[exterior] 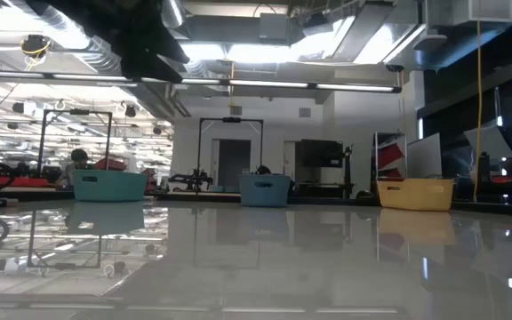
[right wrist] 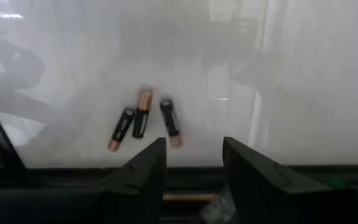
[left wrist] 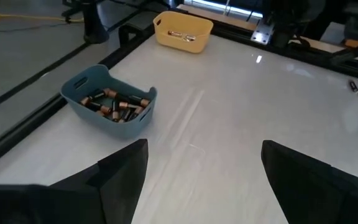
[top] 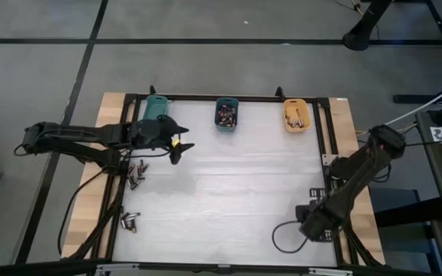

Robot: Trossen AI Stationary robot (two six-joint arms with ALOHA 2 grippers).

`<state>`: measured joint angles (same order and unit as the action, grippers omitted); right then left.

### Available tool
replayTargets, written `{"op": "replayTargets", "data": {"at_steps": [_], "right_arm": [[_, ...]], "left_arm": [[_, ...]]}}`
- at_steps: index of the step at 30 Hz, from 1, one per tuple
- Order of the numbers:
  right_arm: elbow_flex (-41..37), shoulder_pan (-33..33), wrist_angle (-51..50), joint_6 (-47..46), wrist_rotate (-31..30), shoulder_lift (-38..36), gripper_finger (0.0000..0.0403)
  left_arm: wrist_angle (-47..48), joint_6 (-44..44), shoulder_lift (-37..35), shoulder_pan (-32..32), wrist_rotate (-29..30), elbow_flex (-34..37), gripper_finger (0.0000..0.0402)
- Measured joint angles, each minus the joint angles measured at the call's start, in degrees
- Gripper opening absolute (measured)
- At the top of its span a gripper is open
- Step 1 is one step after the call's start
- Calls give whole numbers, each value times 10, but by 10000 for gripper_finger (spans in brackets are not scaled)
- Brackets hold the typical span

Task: Sort batteries
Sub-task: Put the brown battery into the green bin

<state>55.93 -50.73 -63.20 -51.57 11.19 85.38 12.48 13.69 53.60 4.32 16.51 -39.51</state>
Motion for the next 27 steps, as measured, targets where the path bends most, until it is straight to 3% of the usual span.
{"op": "replayTargets", "data": {"at_steps": [6,23,27], "right_arm": [[-29,-35,80,-20,34,24,159],[-126,-36,189,-65,20,24,158],[-157,-36,213,-85,16,20,136]], "left_arm": [[0,20,0,0,2,0,301],[1,54,0,-7,2,0,301],[2,57,0,-7,4,0,301]]}}
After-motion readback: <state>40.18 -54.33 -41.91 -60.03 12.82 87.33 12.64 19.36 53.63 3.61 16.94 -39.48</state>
